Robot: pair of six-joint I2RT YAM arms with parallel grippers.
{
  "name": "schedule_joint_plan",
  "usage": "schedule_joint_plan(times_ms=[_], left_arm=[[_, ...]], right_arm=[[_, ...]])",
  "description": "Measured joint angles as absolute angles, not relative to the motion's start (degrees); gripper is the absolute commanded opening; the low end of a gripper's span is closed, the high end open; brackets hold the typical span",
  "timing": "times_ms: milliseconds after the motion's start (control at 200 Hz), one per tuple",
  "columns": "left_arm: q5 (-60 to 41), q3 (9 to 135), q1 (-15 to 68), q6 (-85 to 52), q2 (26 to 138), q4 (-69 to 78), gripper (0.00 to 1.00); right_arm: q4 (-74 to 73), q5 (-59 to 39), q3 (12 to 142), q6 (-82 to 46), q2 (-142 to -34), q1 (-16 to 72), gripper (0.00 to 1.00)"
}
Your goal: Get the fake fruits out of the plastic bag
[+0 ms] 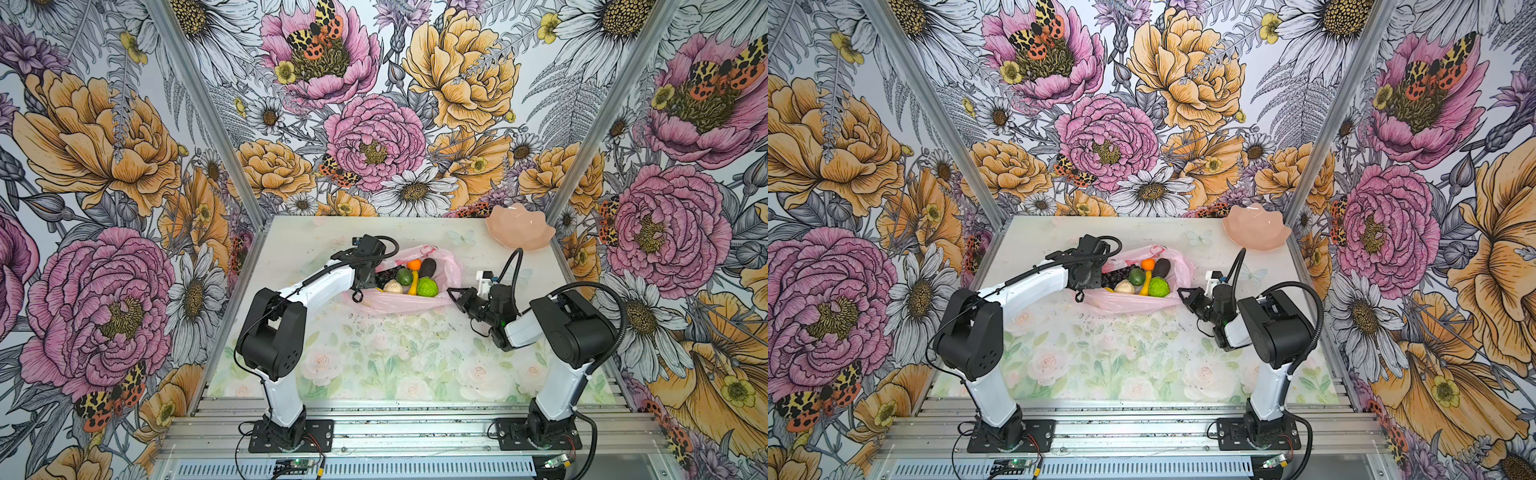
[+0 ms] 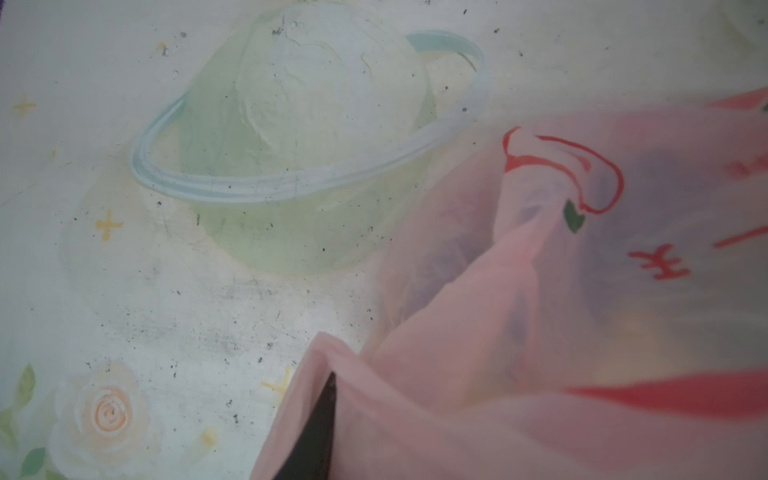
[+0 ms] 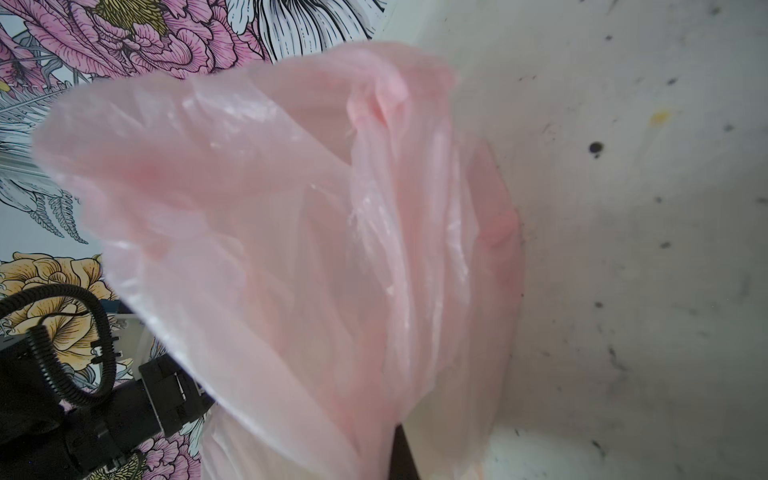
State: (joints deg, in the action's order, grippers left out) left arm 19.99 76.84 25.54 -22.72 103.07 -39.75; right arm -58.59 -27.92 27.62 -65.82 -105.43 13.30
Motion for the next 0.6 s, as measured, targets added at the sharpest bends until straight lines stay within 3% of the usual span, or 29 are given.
schedule_joint_plan(times_ms=[70, 365, 540, 600], left_arm=[[15.33, 74.19, 22.31, -23.62, 101.71, -36.42, 0.0], [-14.31, 48.95, 3.97, -36.01, 89.3, -12.8, 0.0], [-21.96, 44.1, 1.15, -40.75, 89.34, -4.56, 0.0], [-23.03, 43.94, 1.17, -41.82, 89.34, -2.11, 0.0]], right_arm=[[-58.17, -28.82, 28.01, -65.25, -105.45, 13.26, 0.0], [-57.63, -35.2, 32.45, -64.55, -106.61, 14.59, 0.0], [-55.44, -35.42, 33.63, -63.4, -106.69, 14.59, 0.0], [-54.35, -34.96, 33.87, -62.98, -106.69, 14.24, 0.18]])
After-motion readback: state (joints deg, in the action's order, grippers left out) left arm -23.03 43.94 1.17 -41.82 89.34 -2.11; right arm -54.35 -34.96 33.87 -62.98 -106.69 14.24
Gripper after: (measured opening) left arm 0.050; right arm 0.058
